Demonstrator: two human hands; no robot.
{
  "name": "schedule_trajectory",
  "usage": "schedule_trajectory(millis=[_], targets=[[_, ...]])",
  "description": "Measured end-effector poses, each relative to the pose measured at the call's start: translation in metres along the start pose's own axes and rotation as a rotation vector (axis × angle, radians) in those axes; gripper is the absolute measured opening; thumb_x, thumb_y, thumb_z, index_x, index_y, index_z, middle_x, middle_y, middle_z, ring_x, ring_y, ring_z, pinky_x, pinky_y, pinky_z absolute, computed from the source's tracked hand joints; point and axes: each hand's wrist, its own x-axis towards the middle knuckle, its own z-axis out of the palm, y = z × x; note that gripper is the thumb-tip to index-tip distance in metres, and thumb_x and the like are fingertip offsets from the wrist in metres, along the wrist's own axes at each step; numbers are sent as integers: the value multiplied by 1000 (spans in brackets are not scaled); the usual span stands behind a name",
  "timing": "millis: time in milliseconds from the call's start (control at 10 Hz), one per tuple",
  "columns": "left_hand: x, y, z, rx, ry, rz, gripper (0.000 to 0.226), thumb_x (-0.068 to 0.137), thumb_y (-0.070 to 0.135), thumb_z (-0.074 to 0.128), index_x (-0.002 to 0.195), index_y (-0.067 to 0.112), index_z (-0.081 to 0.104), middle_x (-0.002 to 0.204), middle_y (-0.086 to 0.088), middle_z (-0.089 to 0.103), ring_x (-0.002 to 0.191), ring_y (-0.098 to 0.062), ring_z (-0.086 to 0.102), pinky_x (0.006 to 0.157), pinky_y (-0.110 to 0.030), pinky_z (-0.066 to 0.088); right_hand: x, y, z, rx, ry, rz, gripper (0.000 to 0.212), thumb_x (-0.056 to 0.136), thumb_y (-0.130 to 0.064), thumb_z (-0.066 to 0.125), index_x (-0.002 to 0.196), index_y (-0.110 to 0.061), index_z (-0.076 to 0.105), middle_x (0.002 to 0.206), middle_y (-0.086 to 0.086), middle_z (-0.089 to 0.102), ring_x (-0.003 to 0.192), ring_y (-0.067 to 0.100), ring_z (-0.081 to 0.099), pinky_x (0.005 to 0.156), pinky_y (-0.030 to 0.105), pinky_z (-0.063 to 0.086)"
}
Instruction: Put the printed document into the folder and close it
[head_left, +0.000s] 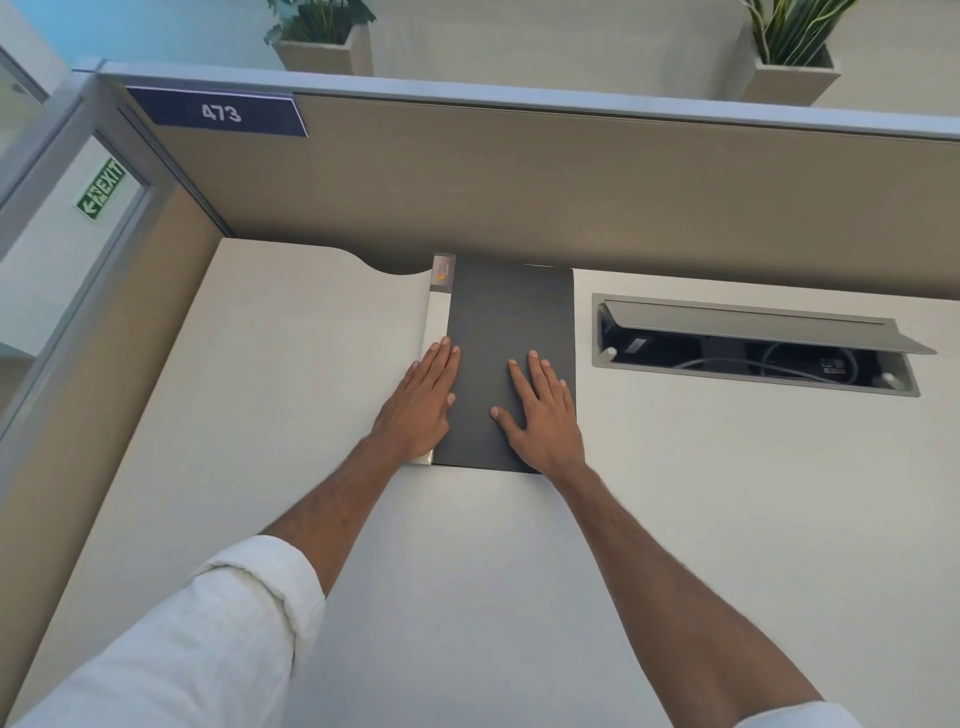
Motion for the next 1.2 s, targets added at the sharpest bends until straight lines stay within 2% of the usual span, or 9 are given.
schedule_trajectory(millis=[300,500,800,1000,1200], targets=[[1,9,-3,15,-4,-45,69,118,18,31,177,12,-4,186,-4,-14,175,-22,-10,144,-44,2,-1,-3,-5,-11,-18,12,80,112,-62,40,177,-30,6,185,-1,-8,174,23,-6,141,46,5],[-6,26,-13,55,-13,-43,65,121,30,26,178,13,-2,186,-4,-13,175,-22,-9,144,-45,2,-9,-11,-17,5,-23,19,77,113,-59,40,177,-29,10,185,1,-6,174,23,-5,141,47,5],[-45,79,-22,133,56,-10,66,121,38,23,178,14,-2,187,-4,-12,175,-22,-10,144,-45,4,-74,7,-49,-35,72,17,69,116,-52,35,177,-29,10,185,1,-6,173,22,-6,140,51,2],[-83,144,-26,214,204,-8,68,121,41,23,178,14,-1,187,-5,-11,175,-24,-9,143,-47,4,-138,38,-86,-88,177,44,68,118,-50,29,177,-28,4,185,0,-11,173,19,-10,140,50,-2],[-102,222,-73,283,419,72,69,119,42,25,178,13,2,187,-5,-7,175,-22,-6,143,-48,8,-184,65,-163,-113,365,21,67,117,-48,31,177,-27,9,185,-1,-8,173,17,-6,140,53,-1]])
